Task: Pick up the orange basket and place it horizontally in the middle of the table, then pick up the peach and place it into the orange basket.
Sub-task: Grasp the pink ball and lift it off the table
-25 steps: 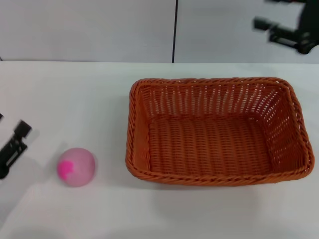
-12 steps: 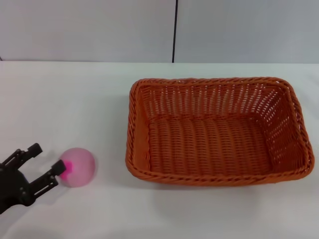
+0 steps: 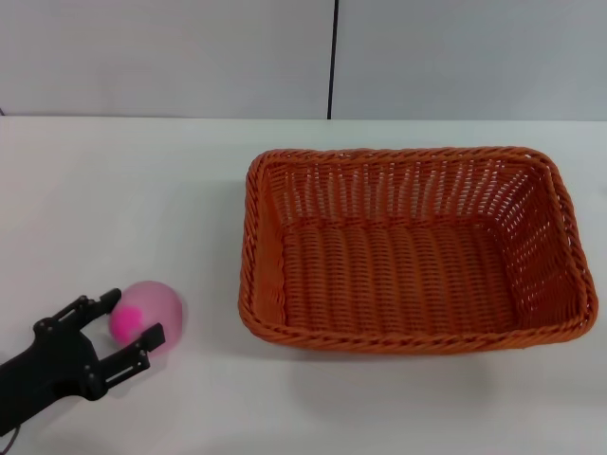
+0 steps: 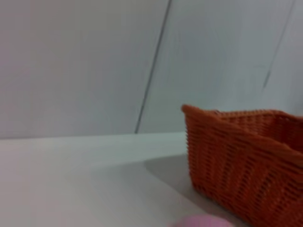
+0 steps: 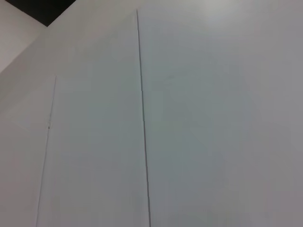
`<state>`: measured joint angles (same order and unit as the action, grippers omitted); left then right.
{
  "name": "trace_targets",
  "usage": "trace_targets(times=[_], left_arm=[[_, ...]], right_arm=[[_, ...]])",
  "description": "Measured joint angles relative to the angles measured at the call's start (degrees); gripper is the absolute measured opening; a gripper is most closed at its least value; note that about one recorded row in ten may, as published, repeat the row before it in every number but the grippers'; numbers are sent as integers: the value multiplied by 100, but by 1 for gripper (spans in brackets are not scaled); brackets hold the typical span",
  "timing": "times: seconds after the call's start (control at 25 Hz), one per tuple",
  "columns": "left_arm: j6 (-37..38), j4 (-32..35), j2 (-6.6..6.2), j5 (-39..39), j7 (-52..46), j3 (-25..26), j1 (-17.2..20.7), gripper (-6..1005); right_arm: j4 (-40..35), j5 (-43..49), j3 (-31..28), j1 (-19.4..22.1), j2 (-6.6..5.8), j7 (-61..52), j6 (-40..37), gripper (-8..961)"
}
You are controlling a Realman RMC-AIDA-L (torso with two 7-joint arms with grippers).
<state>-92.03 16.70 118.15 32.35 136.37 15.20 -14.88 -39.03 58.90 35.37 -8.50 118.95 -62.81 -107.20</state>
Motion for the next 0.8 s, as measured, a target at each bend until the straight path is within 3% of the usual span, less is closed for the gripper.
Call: trace_targets(times=[0.32, 0.64, 0.8], left_arm=[[84, -62, 15, 40, 32, -196, 17, 659], [-53, -207, 9, 148, 243, 10, 131, 474], [-508, -202, -18, 153, 244, 495, 173, 378]], right_arm=[[210, -6, -75, -43, -11, -7, -57, 542], [681, -11, -552, -136, -13, 21, -71, 542], [1005, -11, -986, -142, -13, 32, -72, 542]])
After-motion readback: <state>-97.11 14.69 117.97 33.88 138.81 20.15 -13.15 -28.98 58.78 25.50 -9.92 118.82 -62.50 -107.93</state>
